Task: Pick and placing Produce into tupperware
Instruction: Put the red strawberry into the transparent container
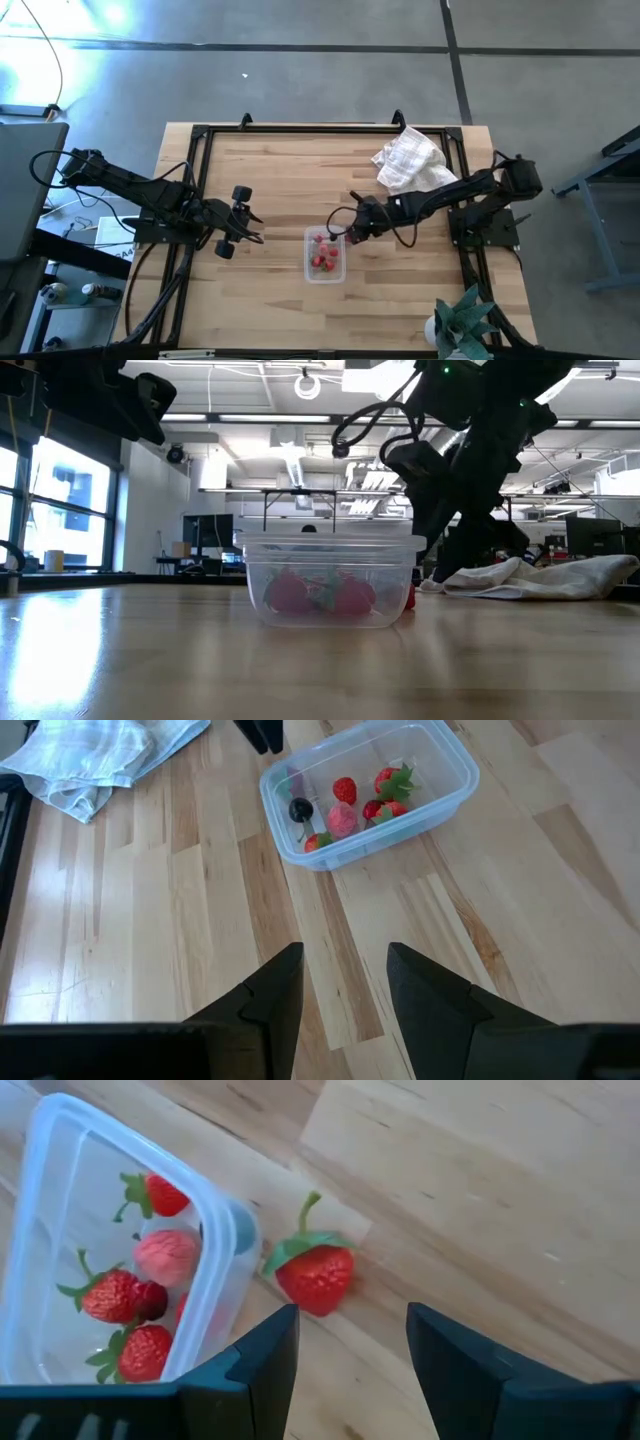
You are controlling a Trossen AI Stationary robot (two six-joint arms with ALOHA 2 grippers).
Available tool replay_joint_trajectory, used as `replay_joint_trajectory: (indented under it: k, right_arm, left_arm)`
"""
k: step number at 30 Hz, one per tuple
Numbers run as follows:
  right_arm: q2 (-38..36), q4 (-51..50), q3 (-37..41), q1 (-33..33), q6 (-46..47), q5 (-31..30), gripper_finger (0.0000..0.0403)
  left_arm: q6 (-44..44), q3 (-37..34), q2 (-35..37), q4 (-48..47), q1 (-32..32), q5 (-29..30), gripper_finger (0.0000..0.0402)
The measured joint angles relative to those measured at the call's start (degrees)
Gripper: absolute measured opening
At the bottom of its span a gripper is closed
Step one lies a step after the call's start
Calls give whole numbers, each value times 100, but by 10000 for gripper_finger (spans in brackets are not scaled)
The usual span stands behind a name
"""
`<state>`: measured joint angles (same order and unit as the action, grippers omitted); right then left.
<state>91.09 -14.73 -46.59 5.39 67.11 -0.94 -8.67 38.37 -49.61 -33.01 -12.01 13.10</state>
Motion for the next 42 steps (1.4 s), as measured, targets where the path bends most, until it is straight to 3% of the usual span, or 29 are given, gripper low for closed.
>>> replay_joint_trajectory:
  k: [10, 25, 42]
  right_arm:
    - [366, 584, -21, 146, -135, 113, 178]
    - [535, 739, -21, 149, -270, -200, 178]
    - [988, 1157, -41, 28, -574, 351, 204]
  left_arm:
    - [1, 0, 1, 0, 0, 0, 136]
    - [1, 0, -1, -2, 0, 0, 136]
    - [-2, 0, -2, -2, 0, 0, 136]
